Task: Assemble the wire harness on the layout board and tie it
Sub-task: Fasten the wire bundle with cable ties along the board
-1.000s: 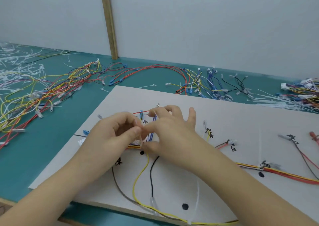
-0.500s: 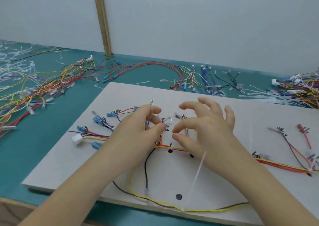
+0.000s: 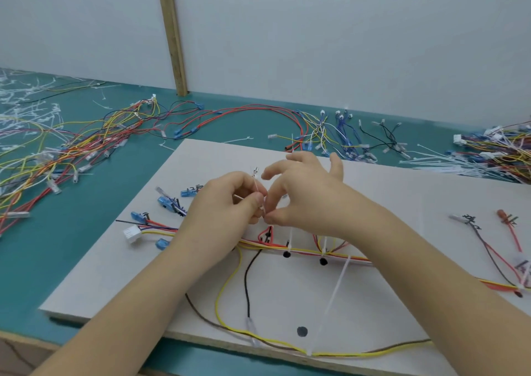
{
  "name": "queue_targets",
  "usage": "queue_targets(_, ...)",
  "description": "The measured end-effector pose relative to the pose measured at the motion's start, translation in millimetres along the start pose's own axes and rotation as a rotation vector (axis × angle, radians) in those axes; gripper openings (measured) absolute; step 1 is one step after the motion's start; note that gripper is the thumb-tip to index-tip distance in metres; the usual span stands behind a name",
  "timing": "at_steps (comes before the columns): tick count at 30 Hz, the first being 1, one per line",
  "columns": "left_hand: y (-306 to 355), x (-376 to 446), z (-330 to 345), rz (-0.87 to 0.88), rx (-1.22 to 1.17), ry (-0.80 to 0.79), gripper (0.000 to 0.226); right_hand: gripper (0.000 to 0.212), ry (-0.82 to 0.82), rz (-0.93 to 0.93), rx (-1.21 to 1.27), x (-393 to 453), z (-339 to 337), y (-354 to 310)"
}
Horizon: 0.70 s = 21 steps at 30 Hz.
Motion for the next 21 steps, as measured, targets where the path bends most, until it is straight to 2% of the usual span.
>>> queue_targets(3, -2, 2, 0, -0.023, -0.041, -0.007, 0.022, 0.003, -0.001, 0.018, 0.053, 0, 6, 3)
queue_targets(12, 0, -2, 2, -0.001, -0.074, -0.055, 0.031, 0.007, 0.045, 0.017, -0.059, 0, 16, 1)
queue_targets(21, 4, -6, 6, 0.021, -0.134, -0.066, 0.027, 0.012, 0.066, 0.059, -0.069, 0, 16, 1)
Point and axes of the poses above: each hand's wrist, its own x-axis towards the middle knuckle, its own z-axis out of the palm, y = z × x, the point moved 1 cm from there along x, towards the middle knuckle, and after that the axes turned 3 degrees about -z, right-handed, at the moved point
